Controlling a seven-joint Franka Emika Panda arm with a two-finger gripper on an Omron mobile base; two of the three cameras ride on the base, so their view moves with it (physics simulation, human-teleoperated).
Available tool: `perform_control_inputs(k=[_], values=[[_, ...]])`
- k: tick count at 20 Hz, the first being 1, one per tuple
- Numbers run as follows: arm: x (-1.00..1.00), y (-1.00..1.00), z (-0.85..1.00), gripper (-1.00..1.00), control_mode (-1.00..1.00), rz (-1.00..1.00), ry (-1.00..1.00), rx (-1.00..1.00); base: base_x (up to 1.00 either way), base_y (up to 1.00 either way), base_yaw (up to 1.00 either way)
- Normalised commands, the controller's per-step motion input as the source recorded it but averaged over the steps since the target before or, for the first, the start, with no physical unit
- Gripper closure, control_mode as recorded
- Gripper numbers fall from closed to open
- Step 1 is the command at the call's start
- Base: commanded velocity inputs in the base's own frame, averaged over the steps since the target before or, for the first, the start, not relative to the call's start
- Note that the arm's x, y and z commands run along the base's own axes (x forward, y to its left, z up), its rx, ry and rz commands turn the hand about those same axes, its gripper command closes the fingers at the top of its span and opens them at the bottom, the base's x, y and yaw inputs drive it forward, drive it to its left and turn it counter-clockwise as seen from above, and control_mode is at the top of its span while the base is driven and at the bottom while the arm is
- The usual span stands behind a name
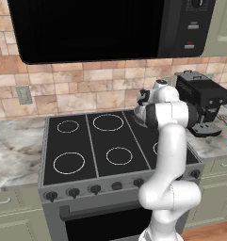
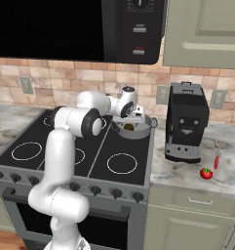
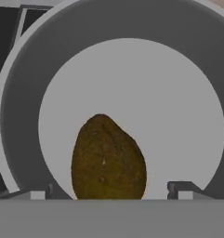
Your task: Put the tomato and avocado in the pot. Retrieve the spatula and lightly stir the vegetables in the pot.
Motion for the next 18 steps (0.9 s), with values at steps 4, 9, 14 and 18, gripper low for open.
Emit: perform_control_inputs(k=[4, 9, 14, 18], values=[[0.0, 0.0, 0.1, -1.0, -1.0, 0.0, -0.01, 0.0, 0.0, 0.0, 0.0], [-0.58, 0.03, 0.08, -1.0, -1.0, 0.0, -0.03, 0.0, 0.0, 0.0, 0.0], [-0.98, 0.16, 0.06, -1.0, -1.0, 0.0, -0.04, 0.0, 0.0, 0.0, 0.0], [-0.99, 0.24, 0.19, -1.0, -1.0, 0.0, -0.06, 0.0, 0.0, 0.0, 0.0]])
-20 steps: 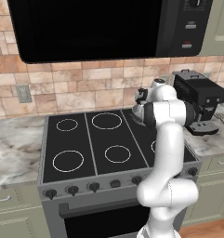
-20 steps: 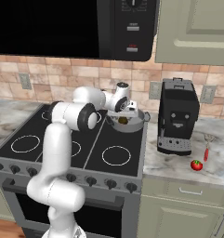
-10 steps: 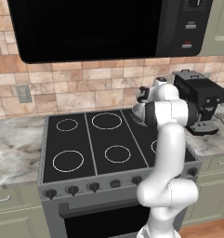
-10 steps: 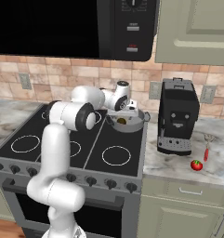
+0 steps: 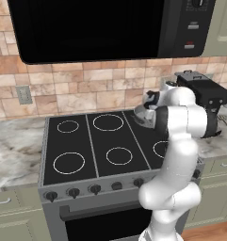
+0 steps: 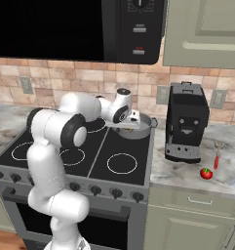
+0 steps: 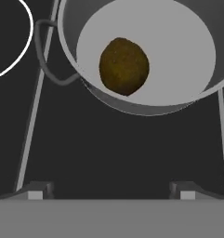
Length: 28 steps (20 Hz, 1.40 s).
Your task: Put the tomato and avocado in the pot. Retrieve the spatula and lightly stir the vegetables in the pot.
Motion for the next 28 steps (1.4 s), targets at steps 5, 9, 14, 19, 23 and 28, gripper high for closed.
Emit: perform_control_inputs(k=[5, 9, 14, 19, 23, 28], values=[[-1.0, 0.23, 0.41, -1.0, -1.0, 0.0, -0.04, 0.0, 0.0, 0.0, 0.0], [-1.0, 0.07, 0.61, -1.0, -1.0, 0.0, 0.0, 0.0, 0.0, 0.0, 0.0], [-1.0, 0.15, 0.85, -1.0, -1.0, 0.0, 0.08, 0.0, 0.0, 0.0, 0.0], [-1.0, 0.3, 0.56, -1.0, -1.0, 0.0, 0.04, 0.0, 0.0, 0.0, 0.0], [-1.0, 0.13, -0.01, -1.0, -1.0, 0.0, 0.0, 0.01, 0.0, 0.0, 0.0], [-0.15, 0.01, 0.0, -1.0, -1.0, 0.02, 0.0, 0.0, 0.0, 0.0, 0.0]])
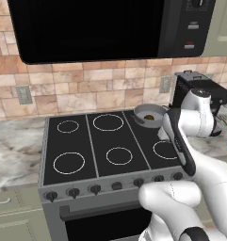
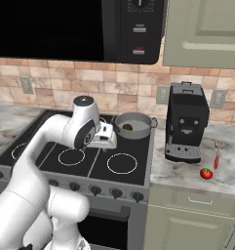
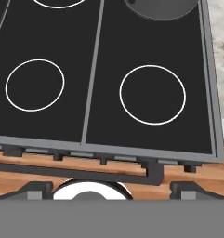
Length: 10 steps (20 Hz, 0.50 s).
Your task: Put the tomato and avocado in the pot. Retrieve the spatula and lightly stir the vegetables in the pot.
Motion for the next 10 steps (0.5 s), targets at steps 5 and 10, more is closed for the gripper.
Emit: perform_control_inputs(k=[5, 10], values=[[0.0, 0.0, 0.0, -1.0, -1.0, 0.0, 0.0, 0.0, 0.0, 0.0, 0.0], [0.0, 0.0, 0.0, -1.0, 1.0, 0.0, 0.0, 0.0, -0.48, -0.2, -0.05]])
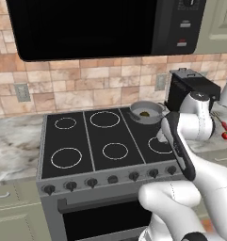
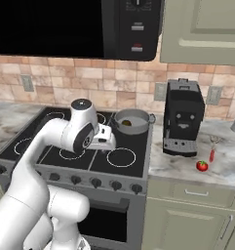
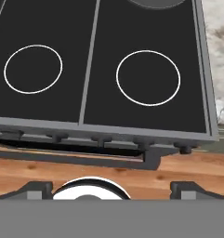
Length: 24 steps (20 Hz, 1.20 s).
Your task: Put the tomato and avocado in the pot. Retrieve the spatula and lightly stir the vegetables in the pot.
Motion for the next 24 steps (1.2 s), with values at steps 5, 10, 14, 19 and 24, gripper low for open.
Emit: perform_control_inputs(k=[5, 10, 14, 19, 24], values=[[0.0, 0.0, 0.0, -1.0, 1.0, 0.0, 0.0, 0.0, -0.94, -0.73, -0.18], [0.0, 0.0, 0.0, -1.0, 1.0, 0.0, 0.0, 0.0, -0.19, -0.94, -0.07], [0.0, 0.0, 0.0, -1.0, 1.0, 0.0, 0.0, 0.0, 0.2, -1.0, 0.05], [0.0, 0.0, 0.0, -1.0, 1.0, 0.0, 0.0, 0.0, 0.59, -0.98, 0.12], [0.0, 0.0, 0.0, -1.0, 1.0, 0.0, 0.0, 0.0, 1.0, -0.47, -0.28]])
